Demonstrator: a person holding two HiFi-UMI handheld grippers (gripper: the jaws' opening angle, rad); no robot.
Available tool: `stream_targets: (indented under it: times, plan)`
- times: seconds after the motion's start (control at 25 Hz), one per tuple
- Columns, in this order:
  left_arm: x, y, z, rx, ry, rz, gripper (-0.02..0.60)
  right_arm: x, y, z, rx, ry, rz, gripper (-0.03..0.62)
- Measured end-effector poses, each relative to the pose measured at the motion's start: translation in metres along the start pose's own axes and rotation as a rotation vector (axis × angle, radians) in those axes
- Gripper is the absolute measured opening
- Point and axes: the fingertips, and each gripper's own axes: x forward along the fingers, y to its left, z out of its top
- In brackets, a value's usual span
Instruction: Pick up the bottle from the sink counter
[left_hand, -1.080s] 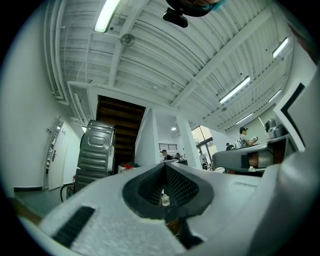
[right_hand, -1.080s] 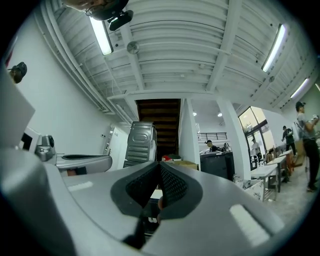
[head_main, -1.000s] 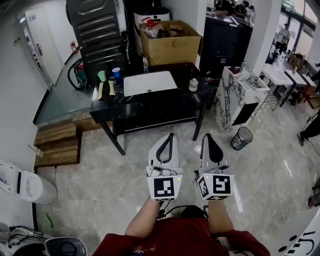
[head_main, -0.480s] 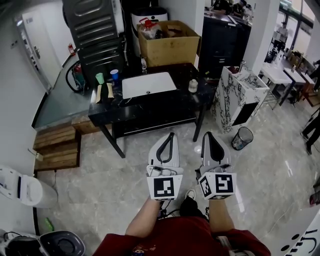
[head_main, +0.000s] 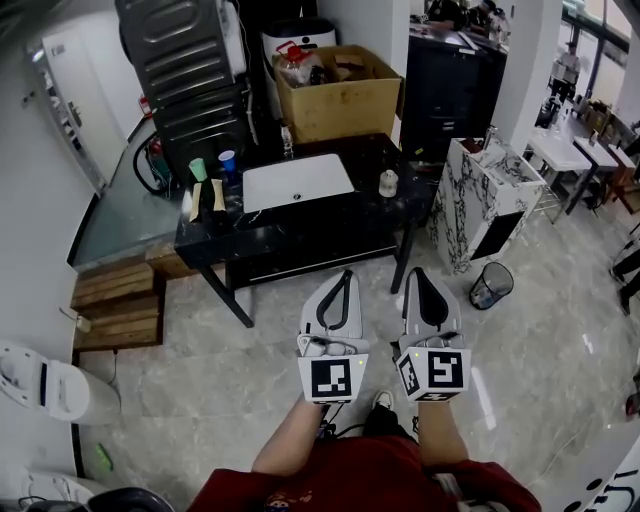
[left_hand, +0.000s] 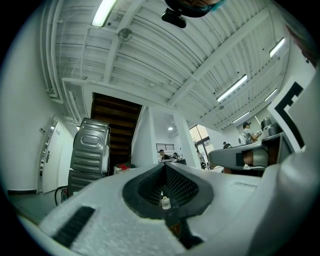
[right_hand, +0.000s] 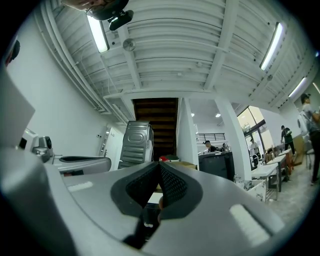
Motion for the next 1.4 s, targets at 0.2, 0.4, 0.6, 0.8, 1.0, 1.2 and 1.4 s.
stream_targets:
  times: [0.2,0.4,0.6,0.8,1.0,1.2,1.4]
  plan:
    - [0.034,0.000,-0.007,0.008,0.004,-0.003,0.003,0.027,-0.021,-0.007,0.009,0.005,0.000,0.000]
    - [0.069,-0.003,-0.016,-0.013,0.008,0.004,0.003,0.053,-0.046,-0.015,0.020,0.014,0.005,0.000]
    - [0.107,-0.015,-0.024,-0.009,0.019,-0.005,0.003,0.077,-0.076,-0.018,0.019,0.016,0.007,0.000]
    - [0.145,-0.028,-0.033,-0.033,0.016,-0.002,0.003,0.099,-0.111,-0.023,0.017,0.014,0.003,0.000]
    - [0.183,-0.049,-0.035,-0.002,0.014,-0.015,0.003,0.116,-0.152,-0.023,0.029,0.009,-0.007,0.000]
    - [0.217,-0.067,-0.044,0.008,0.019,-0.020,0.003,0.134,-0.185,-0.028,0.037,-0.003,-0.001,0.000]
    - [0.245,-0.082,-0.049,0.021,0.019,-0.020,0.003,0.149,-0.216,-0.032,0.062,-0.014,-0.002,0.000]
